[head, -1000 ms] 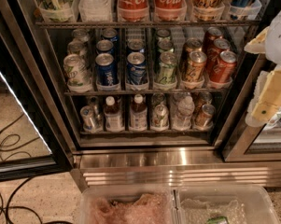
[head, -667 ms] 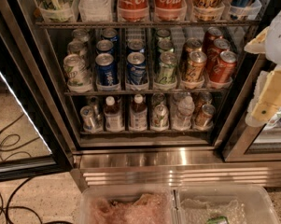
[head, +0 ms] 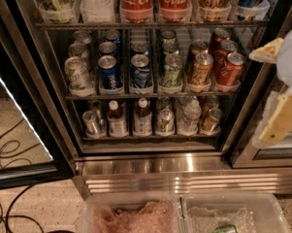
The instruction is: Pick pepsi can from middle shelf of fridge
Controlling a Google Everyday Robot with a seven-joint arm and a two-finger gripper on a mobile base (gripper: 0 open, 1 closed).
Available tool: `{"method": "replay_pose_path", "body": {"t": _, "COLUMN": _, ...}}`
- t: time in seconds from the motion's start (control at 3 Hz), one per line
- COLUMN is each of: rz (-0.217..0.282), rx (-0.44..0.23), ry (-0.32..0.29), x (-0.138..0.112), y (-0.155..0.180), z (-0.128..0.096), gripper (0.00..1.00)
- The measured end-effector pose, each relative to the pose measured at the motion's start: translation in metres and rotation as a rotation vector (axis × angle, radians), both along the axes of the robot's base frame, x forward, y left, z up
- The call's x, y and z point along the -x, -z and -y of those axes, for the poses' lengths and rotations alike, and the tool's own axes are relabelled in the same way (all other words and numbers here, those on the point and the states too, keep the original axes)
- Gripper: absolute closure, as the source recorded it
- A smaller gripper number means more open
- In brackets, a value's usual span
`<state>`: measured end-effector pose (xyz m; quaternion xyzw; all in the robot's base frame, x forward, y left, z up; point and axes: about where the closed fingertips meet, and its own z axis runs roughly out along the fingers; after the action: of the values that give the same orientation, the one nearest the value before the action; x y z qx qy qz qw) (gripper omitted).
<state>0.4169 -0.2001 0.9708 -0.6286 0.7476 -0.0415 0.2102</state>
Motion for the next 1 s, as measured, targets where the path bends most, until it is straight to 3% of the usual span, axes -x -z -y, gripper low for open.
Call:
{"method": "replay_pose_path", "body": {"t": 0.33, "rz": 0.052, "rx": -0.133, "ry": -0.011, "x": 0.006, "y": 0.043, "z": 0.02, "gripper": 0.0}}
{"method": "replay_pose_path", "body": {"t": 0.67, "rz": 0.155, "rx": -0.327, "ry": -0.041, "x": -0.025, "y": 0.078, "z": 0.018, "gripper": 0.0}}
{"method": "replay_pose_path", "body": {"t": 1.0, "rz": 0.207, "rx": -0.408, "ry": -0.062, "x": -0.035, "y": 0.082, "z": 0.013, "gripper": 0.0}}
